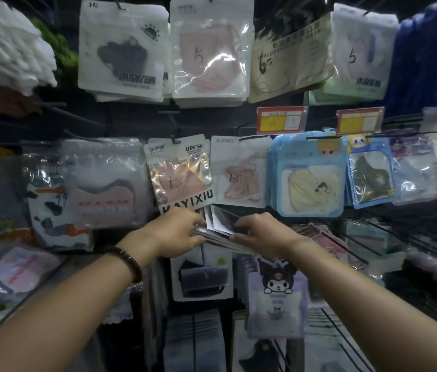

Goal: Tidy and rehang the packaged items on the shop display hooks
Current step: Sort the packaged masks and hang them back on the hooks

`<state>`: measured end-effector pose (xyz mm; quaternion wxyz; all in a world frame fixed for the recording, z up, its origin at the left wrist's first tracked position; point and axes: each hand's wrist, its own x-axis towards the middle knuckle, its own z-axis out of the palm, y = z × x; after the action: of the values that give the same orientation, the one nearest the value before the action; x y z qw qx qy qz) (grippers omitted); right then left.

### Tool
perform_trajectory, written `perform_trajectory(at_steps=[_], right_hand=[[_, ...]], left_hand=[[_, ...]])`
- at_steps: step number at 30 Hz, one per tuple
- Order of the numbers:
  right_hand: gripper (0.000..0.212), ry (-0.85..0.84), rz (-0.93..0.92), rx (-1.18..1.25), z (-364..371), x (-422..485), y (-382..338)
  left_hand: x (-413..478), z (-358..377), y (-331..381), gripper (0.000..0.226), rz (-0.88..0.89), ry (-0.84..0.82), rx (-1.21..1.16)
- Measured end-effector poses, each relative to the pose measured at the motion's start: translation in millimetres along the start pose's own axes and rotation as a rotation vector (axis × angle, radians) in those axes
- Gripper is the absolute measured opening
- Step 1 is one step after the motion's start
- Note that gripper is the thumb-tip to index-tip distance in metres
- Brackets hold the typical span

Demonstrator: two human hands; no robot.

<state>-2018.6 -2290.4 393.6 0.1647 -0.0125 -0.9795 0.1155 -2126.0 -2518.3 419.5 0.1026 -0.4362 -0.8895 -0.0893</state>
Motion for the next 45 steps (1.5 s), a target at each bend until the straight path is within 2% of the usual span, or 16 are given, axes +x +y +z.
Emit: perform_trajectory(at_steps=[5, 10, 15, 21, 22, 23, 26, 28, 30, 32, 35, 38, 40, 42, 45], right_hand=[[0.020, -0.006, -0.055, -0.170, 4, 1, -8], [0.011, 0.076, -0.061, -0.211, 7, -1, -10], [0.010, 0.269, -0.079, -0.255, 3, -12, -11], [0.025, 0.658, -0.089, -0.182, -12, -28, -27], [0.027, 0.722, -0.107, -0.141, -14, -30, -28], [0.028, 0.782, -0.141, -0.098, -17, -33, -30], [0.022, 0.939, -0.302, 0.041, -26, -44, -35], [0.023, 1.025, -0.390, 0.111, -30, -54, -43], [0.026, 1.078, -0.442, 0.170, -29, -63, -48], [0.030, 1.075, -0.489, 0.223, -23, -71, -50], [0.038, 1.009, -0.559, 0.179, -10, -84, -49], [0.042, 0.937, -0.522, 0.227, 8, -98, -54], [0.039, 0.888, -0.468, 0.302, 19, -107, -59], [0.041, 0.856, -0.432, 0.360, 26, -116, -61], [0.038, 0.948, -0.280, 0.586, 38, -132, -57]], left_hand=[[0, 0, 0, 0.050, 0.023, -0.016, 0.006], [-3, 1, 1, 0.052, 0.001, -0.025, -0.041], [-7, 2, 1, 0.050, -0.017, -0.019, -0.144], [-7, 8, -5, 0.028, -0.043, 0.027, -0.368], [-7, 9, -6, 0.028, -0.074, 0.049, -0.429], [-9, 9, -5, 0.040, -0.097, 0.100, -0.508], [-20, 0, 3, 0.098, -0.160, 0.228, -0.949], [-28, -13, 7, 0.116, -0.141, 0.137, -1.371], [-43, -26, 9, 0.120, -0.093, -0.006, -1.721], [-60, -35, 5, 0.111, -0.046, -0.107, -1.830], [-86, -47, 8, 0.088, -0.018, -0.164, -1.723], [-106, -36, 10, 0.053, -0.047, 0.019, -1.540], [-119, -22, 19, 0.037, -0.050, 0.126, -1.546], [-132, -7, 27, 0.032, -0.046, 0.235, -1.560], [-145, 19, 31, 0.040, -0.090, 0.408, -1.496]])
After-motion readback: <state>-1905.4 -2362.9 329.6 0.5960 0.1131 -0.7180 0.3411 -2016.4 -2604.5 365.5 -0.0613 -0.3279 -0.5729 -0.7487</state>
